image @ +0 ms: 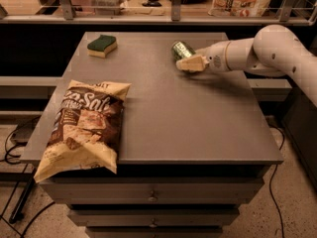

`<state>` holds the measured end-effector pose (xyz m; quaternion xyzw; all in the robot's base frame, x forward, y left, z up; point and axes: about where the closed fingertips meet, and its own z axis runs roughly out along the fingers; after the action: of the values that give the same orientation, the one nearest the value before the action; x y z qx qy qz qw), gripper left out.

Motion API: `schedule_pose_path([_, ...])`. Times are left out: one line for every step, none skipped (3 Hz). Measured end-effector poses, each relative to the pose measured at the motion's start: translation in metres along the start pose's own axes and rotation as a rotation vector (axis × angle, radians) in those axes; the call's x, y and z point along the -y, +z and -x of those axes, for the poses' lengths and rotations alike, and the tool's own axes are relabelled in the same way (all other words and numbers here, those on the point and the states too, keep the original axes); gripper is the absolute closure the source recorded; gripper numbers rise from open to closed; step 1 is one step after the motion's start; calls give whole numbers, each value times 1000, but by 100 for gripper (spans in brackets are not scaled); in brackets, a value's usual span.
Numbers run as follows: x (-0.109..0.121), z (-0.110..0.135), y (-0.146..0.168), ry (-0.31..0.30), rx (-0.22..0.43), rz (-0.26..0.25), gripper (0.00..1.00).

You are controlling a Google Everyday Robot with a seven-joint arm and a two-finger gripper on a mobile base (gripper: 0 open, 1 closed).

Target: Move green can near sponge

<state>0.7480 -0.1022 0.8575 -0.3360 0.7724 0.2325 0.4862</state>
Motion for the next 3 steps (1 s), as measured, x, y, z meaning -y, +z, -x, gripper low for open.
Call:
schedule_pose_path([-9, 17, 5, -50, 6, 33, 65])
schedule_pose_path([-22, 39, 6, -113, 16, 77, 88])
schedule_pose_path([-24, 40, 8, -116, 16, 84, 100])
